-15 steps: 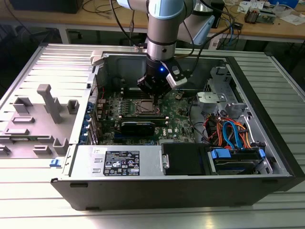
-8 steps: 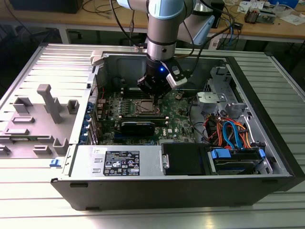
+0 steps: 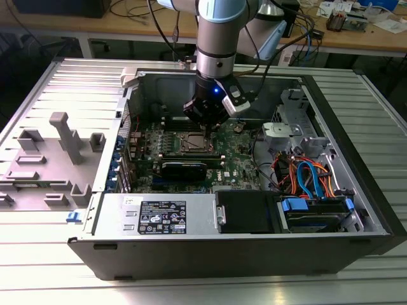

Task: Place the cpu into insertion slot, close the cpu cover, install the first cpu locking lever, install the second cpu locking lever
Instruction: 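Install the second cpu locking lever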

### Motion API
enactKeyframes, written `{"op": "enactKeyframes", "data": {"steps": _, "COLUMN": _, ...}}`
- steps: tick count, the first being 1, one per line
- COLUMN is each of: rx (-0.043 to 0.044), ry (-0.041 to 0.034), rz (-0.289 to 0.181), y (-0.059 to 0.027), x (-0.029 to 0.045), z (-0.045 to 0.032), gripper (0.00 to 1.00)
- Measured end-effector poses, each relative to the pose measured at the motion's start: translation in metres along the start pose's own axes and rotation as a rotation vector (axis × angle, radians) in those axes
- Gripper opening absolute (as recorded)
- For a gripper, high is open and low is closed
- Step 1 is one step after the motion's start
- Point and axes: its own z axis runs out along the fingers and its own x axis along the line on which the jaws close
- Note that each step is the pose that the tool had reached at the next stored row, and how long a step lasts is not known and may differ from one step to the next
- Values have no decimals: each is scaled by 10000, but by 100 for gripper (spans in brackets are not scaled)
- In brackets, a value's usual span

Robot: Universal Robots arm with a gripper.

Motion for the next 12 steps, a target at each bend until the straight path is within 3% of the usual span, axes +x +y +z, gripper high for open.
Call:
{"op": "enactKeyframes", "data": {"steps": 5, "rx": 1, "ry": 1, "rz": 0, "y": 0, "x": 0, "z": -1, "gripper": 12}}
{"op": "enactKeyframes", "data": {"steps": 12, "rx": 2, "ry": 1, "rz": 1, "y": -89, "x": 10, "z": 2, "gripper": 12}}
